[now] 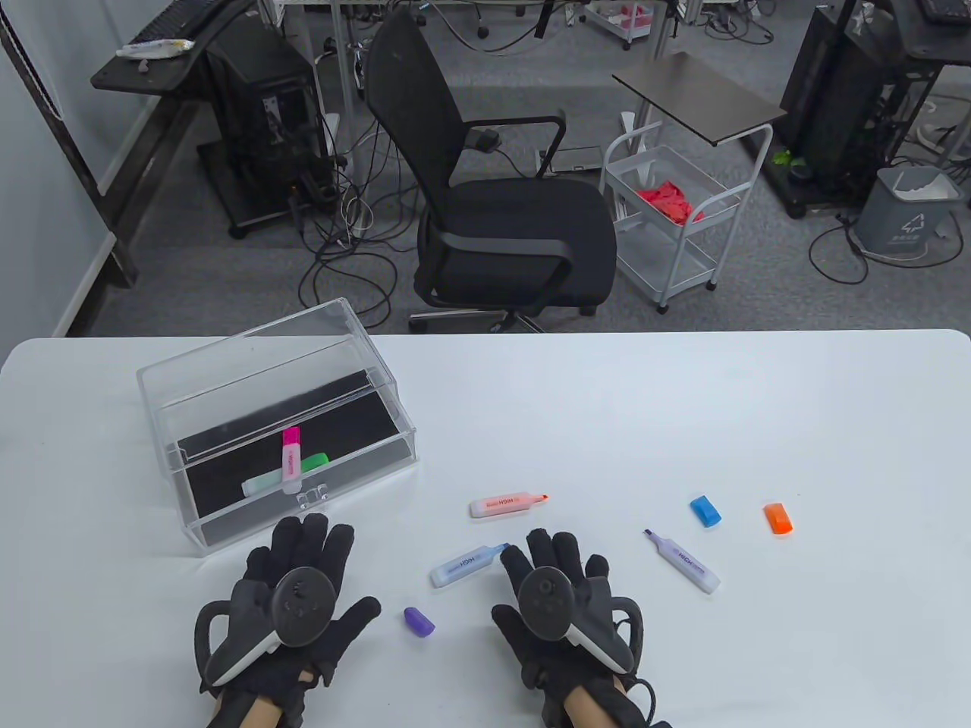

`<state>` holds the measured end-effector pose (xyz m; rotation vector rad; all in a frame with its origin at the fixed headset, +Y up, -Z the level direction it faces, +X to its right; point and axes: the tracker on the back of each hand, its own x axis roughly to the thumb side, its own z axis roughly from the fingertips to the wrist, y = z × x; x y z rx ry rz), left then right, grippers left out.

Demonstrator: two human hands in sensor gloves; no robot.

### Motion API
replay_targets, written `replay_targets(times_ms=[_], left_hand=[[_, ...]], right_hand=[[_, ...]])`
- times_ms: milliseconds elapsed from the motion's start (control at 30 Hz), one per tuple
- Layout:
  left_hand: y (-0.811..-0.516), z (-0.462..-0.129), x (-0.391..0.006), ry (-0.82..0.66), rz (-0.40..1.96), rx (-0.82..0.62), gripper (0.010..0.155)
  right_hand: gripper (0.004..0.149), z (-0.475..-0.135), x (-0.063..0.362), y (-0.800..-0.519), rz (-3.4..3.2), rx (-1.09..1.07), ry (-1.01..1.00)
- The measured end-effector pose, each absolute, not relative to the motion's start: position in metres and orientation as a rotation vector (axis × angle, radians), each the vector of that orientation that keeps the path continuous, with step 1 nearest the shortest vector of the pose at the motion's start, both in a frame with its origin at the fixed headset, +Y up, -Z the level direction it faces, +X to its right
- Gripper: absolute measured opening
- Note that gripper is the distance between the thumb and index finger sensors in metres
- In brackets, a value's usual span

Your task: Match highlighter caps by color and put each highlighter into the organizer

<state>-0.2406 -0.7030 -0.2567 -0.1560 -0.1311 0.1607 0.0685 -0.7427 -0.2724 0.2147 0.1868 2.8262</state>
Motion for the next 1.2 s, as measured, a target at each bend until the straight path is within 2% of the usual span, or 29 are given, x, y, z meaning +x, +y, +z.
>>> replay_targets(times_ms=[267,333,600,867,1033,1200], left_hand=[[-0.717,-0.252,-0.236,-0.122,0.113,-0.16,0.09],[-0.719,-0.252,-0.234,-0.117,0.111,-0.17,0.09],[-0.724,-0.255,-0.236,-0.104,0.089,-0.181,0.09],[-0.733,-0.259,-0.231,-0.102,0.066,-0.221,0.091],[-0.734,-0.26,-0.229,-0.103,0.055,-0.228,0.091],[-0.736,-0.26,-0.225,-0.108,0.039,-0.238,0.091]], right_hand=[[0.07,-0.272,0.061,-0.745,2.865,0.265,0.193],[0.07,-0.279,0.059,-0.745,2.883,0.258,0.253],[0.069,-0.309,0.027,-0.738,3.044,0.361,0.283],[0.069,-0.334,0.005,-0.762,3.136,0.352,0.415],[0.064,-0.339,0.012,-0.77,3.085,0.311,0.431],[0.053,-0.34,0.014,-0.77,3.113,0.259,0.332]])
